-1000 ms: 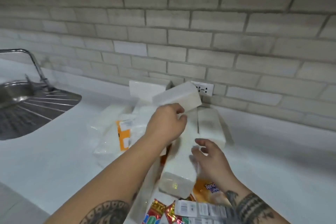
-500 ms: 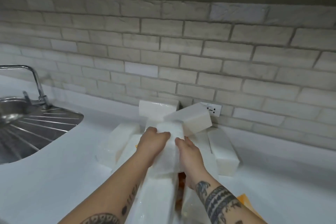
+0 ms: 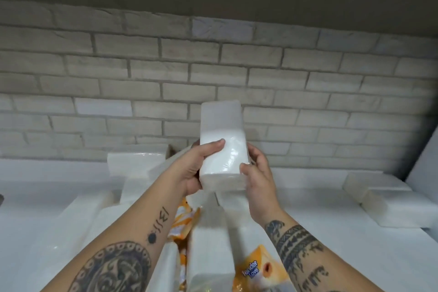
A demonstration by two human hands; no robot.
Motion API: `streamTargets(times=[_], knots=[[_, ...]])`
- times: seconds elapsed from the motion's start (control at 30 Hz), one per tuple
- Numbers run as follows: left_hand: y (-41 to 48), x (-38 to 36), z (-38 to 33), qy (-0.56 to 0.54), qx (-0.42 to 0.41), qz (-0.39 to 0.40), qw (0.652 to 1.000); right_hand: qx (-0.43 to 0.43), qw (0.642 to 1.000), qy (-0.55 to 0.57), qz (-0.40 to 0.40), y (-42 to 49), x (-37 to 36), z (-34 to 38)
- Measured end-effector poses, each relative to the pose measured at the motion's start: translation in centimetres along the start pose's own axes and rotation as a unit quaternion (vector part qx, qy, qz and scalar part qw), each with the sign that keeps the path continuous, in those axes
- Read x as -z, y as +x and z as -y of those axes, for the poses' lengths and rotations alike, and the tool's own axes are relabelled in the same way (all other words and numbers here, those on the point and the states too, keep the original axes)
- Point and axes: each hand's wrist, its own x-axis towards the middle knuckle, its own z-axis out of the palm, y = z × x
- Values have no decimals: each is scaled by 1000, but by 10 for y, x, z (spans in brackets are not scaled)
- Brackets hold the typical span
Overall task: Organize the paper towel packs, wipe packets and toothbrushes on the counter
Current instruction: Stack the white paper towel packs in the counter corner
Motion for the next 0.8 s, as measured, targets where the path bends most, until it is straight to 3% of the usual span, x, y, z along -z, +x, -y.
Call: streamTargets(times=[0.2, 0.37, 0.8], knots=[[51, -74, 57, 43, 18, 117, 992, -98, 993, -34, -64, 8, 104, 23], [72, -160, 108, 108, 57, 218, 968, -93, 984, -7, -151, -10, 207, 36], [160, -366, 229, 185, 139, 269, 935, -60, 937, 13, -344, -18, 442, 60]])
